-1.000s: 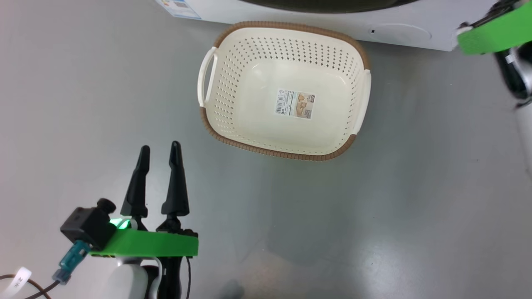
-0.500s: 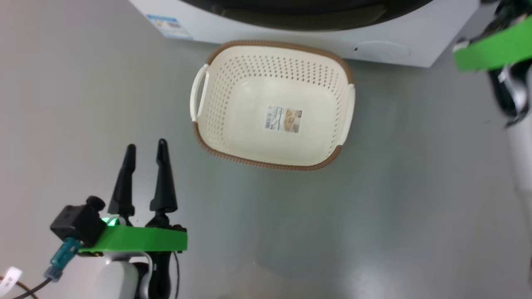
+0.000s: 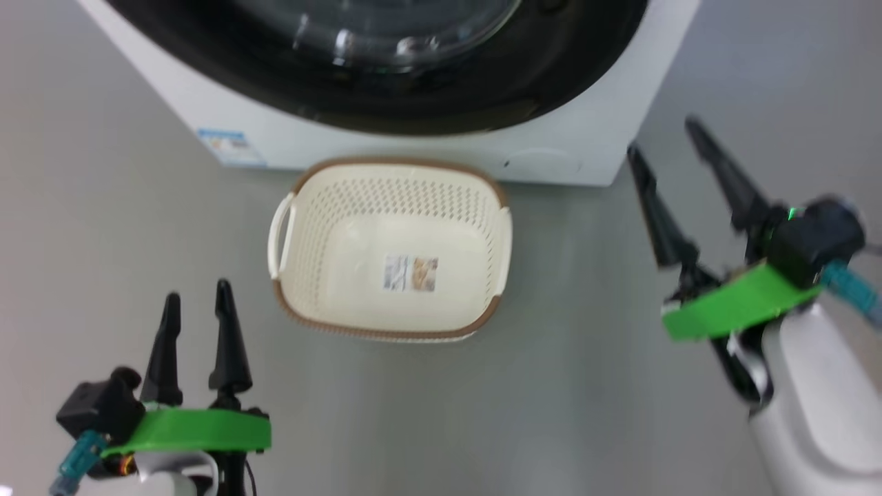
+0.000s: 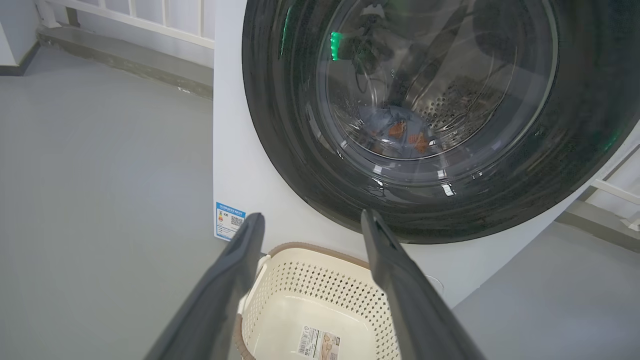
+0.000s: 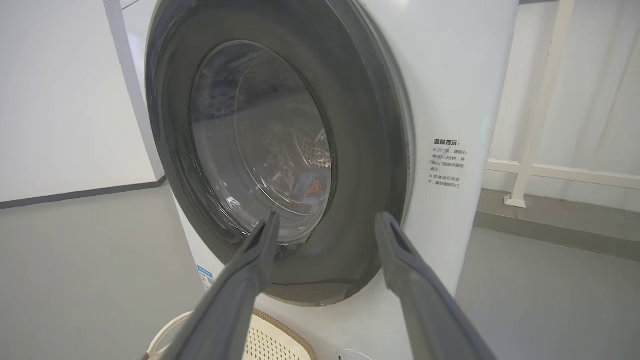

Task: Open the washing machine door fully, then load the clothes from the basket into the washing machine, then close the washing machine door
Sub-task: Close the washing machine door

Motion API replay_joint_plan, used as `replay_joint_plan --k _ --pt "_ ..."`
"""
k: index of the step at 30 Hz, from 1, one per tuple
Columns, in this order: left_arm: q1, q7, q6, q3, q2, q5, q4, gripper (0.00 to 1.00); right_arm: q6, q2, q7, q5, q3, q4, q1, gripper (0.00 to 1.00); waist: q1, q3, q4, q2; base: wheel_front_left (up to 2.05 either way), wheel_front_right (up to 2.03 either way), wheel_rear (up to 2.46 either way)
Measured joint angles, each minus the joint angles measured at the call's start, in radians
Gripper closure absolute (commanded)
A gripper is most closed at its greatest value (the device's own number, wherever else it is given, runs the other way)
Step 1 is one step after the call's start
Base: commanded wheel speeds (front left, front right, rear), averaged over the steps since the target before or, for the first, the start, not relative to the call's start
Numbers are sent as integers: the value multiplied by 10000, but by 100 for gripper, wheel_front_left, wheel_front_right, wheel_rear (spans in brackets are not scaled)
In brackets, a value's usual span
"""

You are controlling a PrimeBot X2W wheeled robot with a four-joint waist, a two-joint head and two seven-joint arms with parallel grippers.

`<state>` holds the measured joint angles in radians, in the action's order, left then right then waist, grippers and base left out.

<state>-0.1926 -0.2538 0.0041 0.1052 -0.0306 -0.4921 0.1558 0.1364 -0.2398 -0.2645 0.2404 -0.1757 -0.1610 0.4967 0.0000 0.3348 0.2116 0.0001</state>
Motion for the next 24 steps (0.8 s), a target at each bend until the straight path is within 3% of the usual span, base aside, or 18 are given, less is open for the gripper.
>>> replay_joint_plan --k 8,17,24 --pt "864 2 -226 -107 -8 305 681 0 -2 470 2 59 276 167 -2117 0 0 -1207 -743 0 0 0 0" --pt "1257 2 -520 -374 -17 625 1074 0 -2 876 46 -21 732 362 -3548 0 1 -2261 -1536 0 0 0 0" --pt "1615 2 -510 -700 -21 779 1135 0 -2 980 46 -190 1091 155 -4441 0 0 -2911 -1851 -1 0 0 0"
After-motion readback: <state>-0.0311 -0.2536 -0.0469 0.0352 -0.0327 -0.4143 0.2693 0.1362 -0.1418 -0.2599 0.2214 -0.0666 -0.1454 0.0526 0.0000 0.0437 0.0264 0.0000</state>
